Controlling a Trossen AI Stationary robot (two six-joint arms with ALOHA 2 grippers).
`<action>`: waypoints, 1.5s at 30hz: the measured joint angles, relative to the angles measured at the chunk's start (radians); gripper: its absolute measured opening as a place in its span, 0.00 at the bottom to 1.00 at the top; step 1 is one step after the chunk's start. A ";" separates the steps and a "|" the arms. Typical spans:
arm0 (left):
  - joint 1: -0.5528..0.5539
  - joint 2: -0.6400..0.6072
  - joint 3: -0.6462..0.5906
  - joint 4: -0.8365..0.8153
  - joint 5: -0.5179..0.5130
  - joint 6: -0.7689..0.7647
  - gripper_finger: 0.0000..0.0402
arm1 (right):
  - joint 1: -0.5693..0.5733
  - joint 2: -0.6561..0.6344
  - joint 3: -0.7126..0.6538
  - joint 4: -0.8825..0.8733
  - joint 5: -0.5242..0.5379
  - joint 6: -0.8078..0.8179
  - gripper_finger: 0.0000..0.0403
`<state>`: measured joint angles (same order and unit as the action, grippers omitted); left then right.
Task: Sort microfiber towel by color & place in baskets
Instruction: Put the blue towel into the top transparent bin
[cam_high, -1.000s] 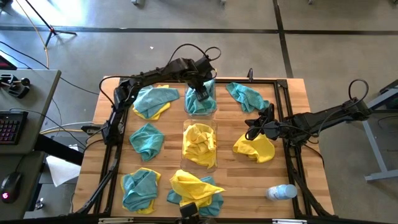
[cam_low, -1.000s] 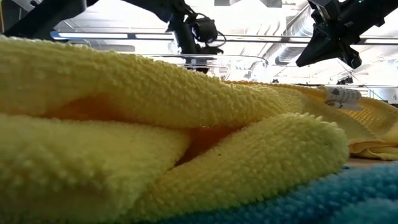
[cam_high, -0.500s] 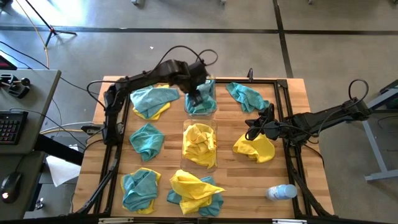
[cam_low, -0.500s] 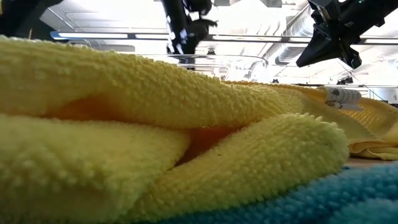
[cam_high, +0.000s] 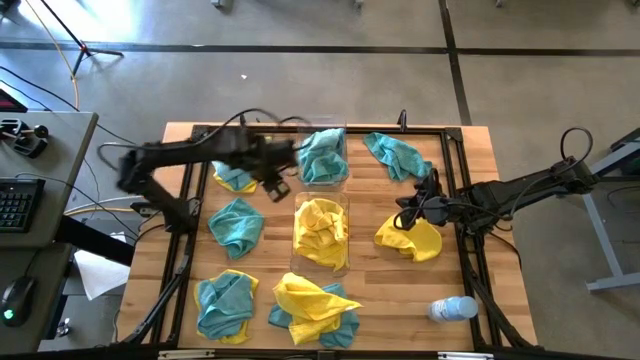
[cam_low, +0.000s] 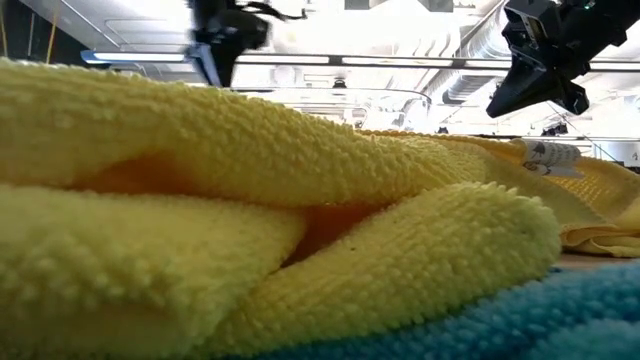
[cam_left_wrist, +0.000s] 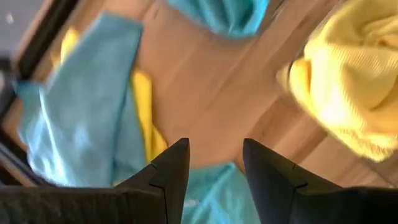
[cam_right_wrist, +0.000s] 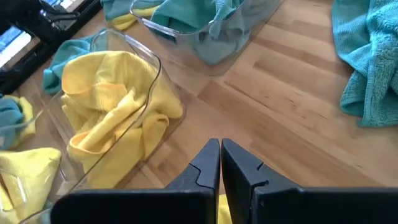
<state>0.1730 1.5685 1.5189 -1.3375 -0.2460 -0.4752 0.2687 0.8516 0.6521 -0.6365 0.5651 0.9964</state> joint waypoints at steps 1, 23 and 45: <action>-0.013 -0.047 -0.054 0.015 0.000 -0.049 0.35 | 0.000 0.000 0.000 -0.001 -0.001 -0.008 0.03; -0.291 -0.377 -0.842 0.422 0.078 -0.876 0.35 | 0.000 0.000 0.000 -0.003 -0.019 -0.032 0.03; -0.300 -0.354 -1.042 0.701 0.109 -0.997 0.02 | 0.000 0.000 0.000 -0.006 -0.019 -0.036 0.03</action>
<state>-0.1268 1.2147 0.4770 -0.6368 -0.1368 -1.4724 0.2691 0.8516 0.6525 -0.6430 0.5457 0.9604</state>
